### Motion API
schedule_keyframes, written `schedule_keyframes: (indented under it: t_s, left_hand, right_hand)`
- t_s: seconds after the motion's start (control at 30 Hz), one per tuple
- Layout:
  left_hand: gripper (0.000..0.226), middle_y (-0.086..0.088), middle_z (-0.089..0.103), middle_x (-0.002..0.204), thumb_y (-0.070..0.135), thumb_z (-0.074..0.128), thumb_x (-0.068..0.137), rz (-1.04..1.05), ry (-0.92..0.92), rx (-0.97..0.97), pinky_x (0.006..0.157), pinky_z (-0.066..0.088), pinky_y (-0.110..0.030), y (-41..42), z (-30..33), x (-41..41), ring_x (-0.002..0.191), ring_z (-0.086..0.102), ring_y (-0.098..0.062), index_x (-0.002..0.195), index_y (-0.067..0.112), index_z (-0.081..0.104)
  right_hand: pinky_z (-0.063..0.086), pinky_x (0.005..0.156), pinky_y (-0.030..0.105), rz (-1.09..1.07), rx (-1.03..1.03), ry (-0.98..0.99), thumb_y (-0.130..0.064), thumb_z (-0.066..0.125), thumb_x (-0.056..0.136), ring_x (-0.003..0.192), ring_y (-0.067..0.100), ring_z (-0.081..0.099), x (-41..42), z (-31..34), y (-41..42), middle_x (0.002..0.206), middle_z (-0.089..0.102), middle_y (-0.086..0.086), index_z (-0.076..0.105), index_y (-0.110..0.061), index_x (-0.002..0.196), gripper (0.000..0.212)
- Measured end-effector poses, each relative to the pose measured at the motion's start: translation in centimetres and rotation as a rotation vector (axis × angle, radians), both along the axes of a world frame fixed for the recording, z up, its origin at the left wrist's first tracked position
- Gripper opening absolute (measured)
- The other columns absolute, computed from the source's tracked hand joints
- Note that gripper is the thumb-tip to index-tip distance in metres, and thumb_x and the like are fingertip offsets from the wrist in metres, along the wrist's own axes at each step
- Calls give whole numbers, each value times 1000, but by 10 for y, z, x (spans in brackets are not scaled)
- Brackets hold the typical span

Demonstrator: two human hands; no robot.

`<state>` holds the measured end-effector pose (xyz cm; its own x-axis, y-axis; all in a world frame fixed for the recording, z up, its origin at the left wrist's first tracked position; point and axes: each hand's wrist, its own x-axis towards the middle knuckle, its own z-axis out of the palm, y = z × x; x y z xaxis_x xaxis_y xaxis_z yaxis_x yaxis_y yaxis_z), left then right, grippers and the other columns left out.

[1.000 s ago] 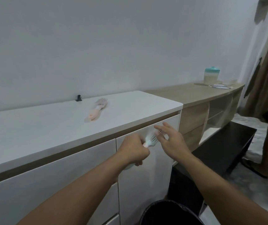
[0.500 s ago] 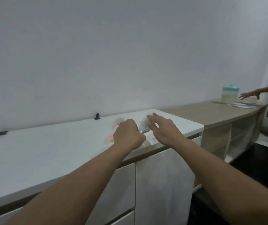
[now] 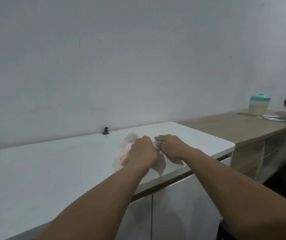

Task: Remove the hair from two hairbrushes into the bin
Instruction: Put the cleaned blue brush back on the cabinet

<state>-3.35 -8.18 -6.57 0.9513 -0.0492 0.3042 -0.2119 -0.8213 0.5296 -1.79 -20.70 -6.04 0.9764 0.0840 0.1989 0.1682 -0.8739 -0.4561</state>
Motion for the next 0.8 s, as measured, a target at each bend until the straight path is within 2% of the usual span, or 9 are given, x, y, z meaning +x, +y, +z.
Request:
schedule_keyframes:
  t_s: [0.17, 0.27, 0.33, 0.4, 0.43, 0.5, 0.57, 0.63, 0.8]
  left_hand:
    - [25, -16, 67, 98, 16, 55, 82, -24, 24, -22, 62, 41, -32, -3, 4, 5, 93, 66, -31, 99, -1, 62]
    - [25, -23, 65, 95, 13, 54, 78, -35, 40, -67, 65, 48, -45, 0, 4, 7, 94, 66, -35, 91, -6, 63]
    - [12, -23, 60, 83, 11, 55, 75, -36, 23, -109, 56, 44, -46, 2, -2, 9, 84, 63, -37, 67, 3, 54]
    - [20, -15, 55, 65, 17, 59, 79, -21, -5, -131, 45, 31, -33, 3, -9, 8, 64, 57, -34, 63, 11, 48]
    - [18, -8, 57, 67, 21, 59, 83, -17, -26, -113, 48, 33, -29, 3, -12, 6, 66, 56, -26, 70, 10, 55]
    - [23, -5, 66, 89, 29, 58, 87, -14, -84, -61, 64, 44, -27, 1, -16, 2, 86, 62, -23, 92, 8, 65]
    - [29, -8, 67, 101, 33, 58, 88, -5, -121, -51, 80, 49, -34, 2, -19, 0, 99, 61, -26, 99, 7, 64]
    - [32, -8, 64, 109, 35, 58, 89, 4, -127, -36, 86, 47, -36, 3, -21, -3, 106, 57, -27, 105, 8, 59]
    - [45, -8, 51, 128, 31, 58, 89, -6, -100, 22, 95, 40, -35, 11, -24, -27, 120, 46, -25, 125, 9, 45]
  right_hand:
    - [24, 114, 31, 18, 3, -36, -22, 39, 101, 141, 22, 35, 21, -10, -4, 152, 41, 4, 45, -18, 143, 43]
    - [22, 115, 31, 21, -4, -47, -21, 36, 102, 142, 22, 33, 32, -11, -6, 153, 39, 4, 44, -17, 143, 42]
    - [22, 114, 31, 21, -19, -41, -22, 34, 103, 142, 23, 32, 38, -14, -7, 155, 37, 4, 41, -18, 145, 43]
    - [22, 115, 32, 19, -34, -43, -24, 32, 104, 143, 25, 31, 42, -19, -8, 157, 33, 4, 37, -20, 147, 44]
    - [21, 116, 33, 16, -36, -44, -26, 31, 104, 144, 25, 30, 43, -21, -8, 159, 28, 3, 35, -22, 148, 44]
    - [21, 116, 34, 13, -19, -45, -27, 31, 104, 145, 26, 28, 41, -23, -8, 162, 18, 3, 28, -24, 151, 47]
    - [22, 116, 37, 4, 3, -43, -28, 34, 103, 146, 27, 26, 36, -23, -7, 164, 7, 4, 19, -23, 153, 52]
    - [23, 115, 40, -33, 1, -35, -33, 39, 101, 147, 28, 23, 28, -24, -8, 164, 1, 6, 11, -19, 154, 62]
    - [31, 109, 45, -168, -141, 18, -42, 34, 99, 138, 35, 37, 0, -25, -12, 160, 18, 9, 20, -8, 148, 61]
